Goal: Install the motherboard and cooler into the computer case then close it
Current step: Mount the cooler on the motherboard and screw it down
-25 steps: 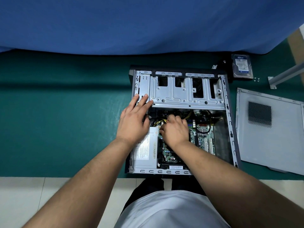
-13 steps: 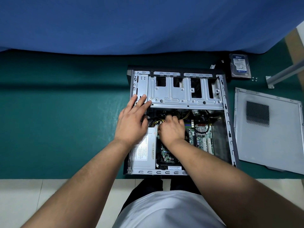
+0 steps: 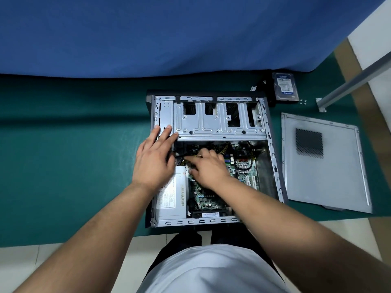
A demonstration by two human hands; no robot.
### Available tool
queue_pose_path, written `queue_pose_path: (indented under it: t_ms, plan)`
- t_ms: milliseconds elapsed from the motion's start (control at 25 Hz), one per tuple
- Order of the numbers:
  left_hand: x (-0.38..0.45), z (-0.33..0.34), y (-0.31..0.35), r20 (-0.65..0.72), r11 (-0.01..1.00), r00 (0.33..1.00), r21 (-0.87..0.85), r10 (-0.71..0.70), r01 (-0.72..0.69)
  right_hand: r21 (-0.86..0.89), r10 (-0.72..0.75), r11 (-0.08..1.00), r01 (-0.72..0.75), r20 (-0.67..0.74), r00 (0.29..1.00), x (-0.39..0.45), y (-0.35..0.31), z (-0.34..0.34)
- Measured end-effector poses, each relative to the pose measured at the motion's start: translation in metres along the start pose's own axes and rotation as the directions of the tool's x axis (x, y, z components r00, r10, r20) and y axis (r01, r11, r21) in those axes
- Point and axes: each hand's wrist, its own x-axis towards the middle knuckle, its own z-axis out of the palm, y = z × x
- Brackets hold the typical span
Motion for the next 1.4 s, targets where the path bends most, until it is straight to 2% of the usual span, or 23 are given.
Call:
queue_pose_path:
  t_ms: [40, 120, 240, 360, 440, 480, 520, 600, 680, 840, 1000, 1120, 1320, 1400]
  plan:
    - [0.0, 0.001, 0.0, -0.013, 1.0, 1.0, 0.01, 0.008, -0.008, 0.053, -0.047, 0.997, 0.049, -0.039, 0.998, -0.01, 0.012, -0.009]
    - [-0.001, 0.002, 0.001, -0.062, 0.997, 0.997, 0.059, 0.043, -0.04, 0.044, -0.091, 0.994, 0.098, -0.142, 0.986, -0.033, 0.043, -0.026]
    - [-0.006, 0.003, 0.005, -0.1, 0.964, 0.972, 0.18, 0.213, -0.193, -0.138, -0.115, 0.987, 0.083, -0.241, 0.964, -0.058, 0.099, -0.054]
    - [-0.009, 0.0, 0.016, -0.119, 0.922, 0.928, 0.212, 0.353, -0.324, -0.319, -0.132, 0.947, 0.043, -0.264, 0.955, -0.071, 0.138, -0.064]
    - [-0.004, 0.001, 0.033, -0.015, 0.874, 0.891, 0.205, 0.453, -0.441, -0.306, -0.118, 0.952, 0.029, -0.277, 0.954, -0.074, 0.149, -0.057]
    - [0.0, 0.004, 0.044, 0.105, 0.854, 0.874, 0.185, 0.475, -0.486, -0.272, -0.103, 0.962, 0.021, -0.291, 0.951, -0.074, 0.152, -0.053]
    - [0.005, 0.008, 0.054, 0.25, 0.853, 0.857, 0.162, 0.45, -0.495, -0.248, -0.088, 0.969, 0.01, -0.306, 0.948, -0.074, 0.153, -0.05]
    - [0.016, 0.016, 0.071, 0.5, 0.886, 0.816, 0.184, 0.289, -0.426, -0.243, -0.077, 0.97, -0.005, -0.325, 0.943, -0.071, 0.152, -0.049]
    - [0.025, 0.023, 0.078, 0.628, 0.867, 0.764, 0.291, 0.145, -0.404, -0.235, -0.073, 0.972, -0.008, -0.334, 0.94, -0.07, 0.152, -0.05]
    - [0.032, 0.024, 0.079, 0.636, 0.81, 0.767, 0.405, 0.082, -0.423, -0.219, -0.068, 0.976, -0.005, -0.324, 0.944, -0.072, 0.152, -0.05]
    - [0.03, 0.024, 0.078, 0.649, 0.844, 0.761, 0.414, -0.012, -0.34, -0.215, -0.08, 0.977, 0.008, -0.327, 0.942, -0.07, 0.153, -0.052]
    - [0.033, 0.025, 0.077, 0.663, 0.834, 0.748, 0.43, -0.03, -0.347, -0.228, -0.095, 0.973, 0.018, -0.334, 0.938, -0.069, 0.155, -0.049]
    - [0.05, 0.028, 0.074, 0.749, 0.92, 0.652, 0.332, -0.122, -0.208, -0.267, -0.11, 0.963, 0.017, -0.335, 0.936, -0.068, 0.156, -0.048]
    - [0.052, 0.028, 0.072, 0.732, 0.943, 0.672, 0.29, -0.111, -0.16, -0.324, -0.114, 0.946, 0.005, -0.32, 0.941, -0.069, 0.154, -0.049]
